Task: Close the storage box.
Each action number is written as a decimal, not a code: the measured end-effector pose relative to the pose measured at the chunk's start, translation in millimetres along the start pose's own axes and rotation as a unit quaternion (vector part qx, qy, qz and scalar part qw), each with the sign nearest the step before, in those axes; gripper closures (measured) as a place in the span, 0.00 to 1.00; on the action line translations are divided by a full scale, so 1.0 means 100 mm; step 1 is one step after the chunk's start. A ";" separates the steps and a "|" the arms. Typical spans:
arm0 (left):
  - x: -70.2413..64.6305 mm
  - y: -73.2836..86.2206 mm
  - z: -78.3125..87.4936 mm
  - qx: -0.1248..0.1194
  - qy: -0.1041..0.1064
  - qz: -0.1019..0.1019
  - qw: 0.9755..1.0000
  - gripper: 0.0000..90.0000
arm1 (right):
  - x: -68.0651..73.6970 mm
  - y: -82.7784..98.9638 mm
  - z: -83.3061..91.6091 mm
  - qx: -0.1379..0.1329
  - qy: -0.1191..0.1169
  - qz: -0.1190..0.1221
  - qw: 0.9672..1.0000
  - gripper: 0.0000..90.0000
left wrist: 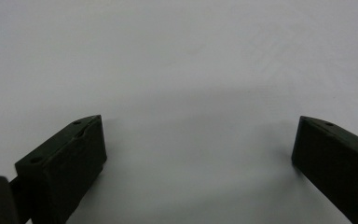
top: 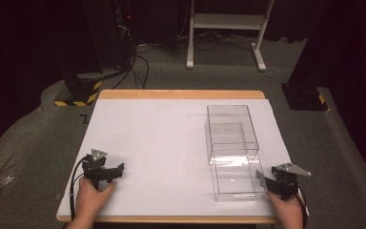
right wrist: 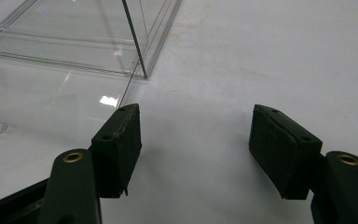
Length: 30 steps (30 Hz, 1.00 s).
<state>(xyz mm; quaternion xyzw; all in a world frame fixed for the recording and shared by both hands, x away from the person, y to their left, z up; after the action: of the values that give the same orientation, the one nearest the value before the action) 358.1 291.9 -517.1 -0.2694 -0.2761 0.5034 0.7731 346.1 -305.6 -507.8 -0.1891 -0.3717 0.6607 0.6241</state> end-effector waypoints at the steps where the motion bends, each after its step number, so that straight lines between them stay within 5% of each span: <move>1: 0.00 0.00 0.00 0.000 0.000 0.000 1.000 0.03 | 0.00 0.00 0.00 0.000 0.000 0.000 1.000 0.38; 30: -0.01 0.00 0.00 0.000 -0.001 0.001 1.000 0.03 | 0.01 0.01 0.02 -0.012 0.001 0.004 1.000 0.38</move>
<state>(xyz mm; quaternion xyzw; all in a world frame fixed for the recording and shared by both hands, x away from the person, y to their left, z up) 358.0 291.4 -517.2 -0.2694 -0.2770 0.5043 0.7723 344.0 -305.3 -506.9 -0.1983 -0.3781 0.6588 0.6195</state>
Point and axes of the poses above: each handheld gripper's, and its own axes: z roughly backward along the jaws, y roughly out of its underside, x roughly to its left, the point moved 1 cm from there along -z, roughly forward along the jaws, and after that the axes turned 12 degrees about -z, right-handed, at the moved point
